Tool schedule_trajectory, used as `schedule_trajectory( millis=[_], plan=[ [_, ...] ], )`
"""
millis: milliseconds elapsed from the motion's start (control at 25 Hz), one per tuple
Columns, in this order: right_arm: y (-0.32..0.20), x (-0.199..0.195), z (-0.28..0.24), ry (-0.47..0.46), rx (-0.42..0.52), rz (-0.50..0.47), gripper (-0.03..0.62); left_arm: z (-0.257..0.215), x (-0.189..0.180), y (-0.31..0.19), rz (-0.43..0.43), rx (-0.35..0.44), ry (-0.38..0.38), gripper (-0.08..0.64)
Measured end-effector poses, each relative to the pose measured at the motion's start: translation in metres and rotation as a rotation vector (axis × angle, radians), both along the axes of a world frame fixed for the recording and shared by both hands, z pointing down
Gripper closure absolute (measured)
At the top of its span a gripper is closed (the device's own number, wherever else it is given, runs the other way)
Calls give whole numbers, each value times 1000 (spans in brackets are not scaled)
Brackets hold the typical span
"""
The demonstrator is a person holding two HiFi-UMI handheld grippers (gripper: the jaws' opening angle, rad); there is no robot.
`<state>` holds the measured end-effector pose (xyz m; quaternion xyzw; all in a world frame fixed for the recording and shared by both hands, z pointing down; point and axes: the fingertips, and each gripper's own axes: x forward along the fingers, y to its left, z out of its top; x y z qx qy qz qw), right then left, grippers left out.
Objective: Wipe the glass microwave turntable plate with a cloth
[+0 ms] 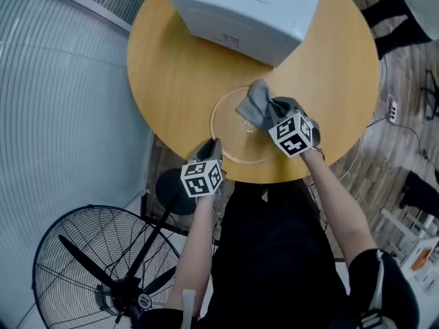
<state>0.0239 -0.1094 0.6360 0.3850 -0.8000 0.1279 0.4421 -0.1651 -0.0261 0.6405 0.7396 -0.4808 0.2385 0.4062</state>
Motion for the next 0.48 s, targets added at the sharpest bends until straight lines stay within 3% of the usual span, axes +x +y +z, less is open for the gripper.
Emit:
schedule_trajectory(
  millis=[160,480],
  plan=[
    [4,-20,0,-28,-8,-33,572,0,0,0,0,0,-3,499],
    [39,-80,1,-55,-9,-207,574,0,0,0,0,3,-7,500]
  ],
)
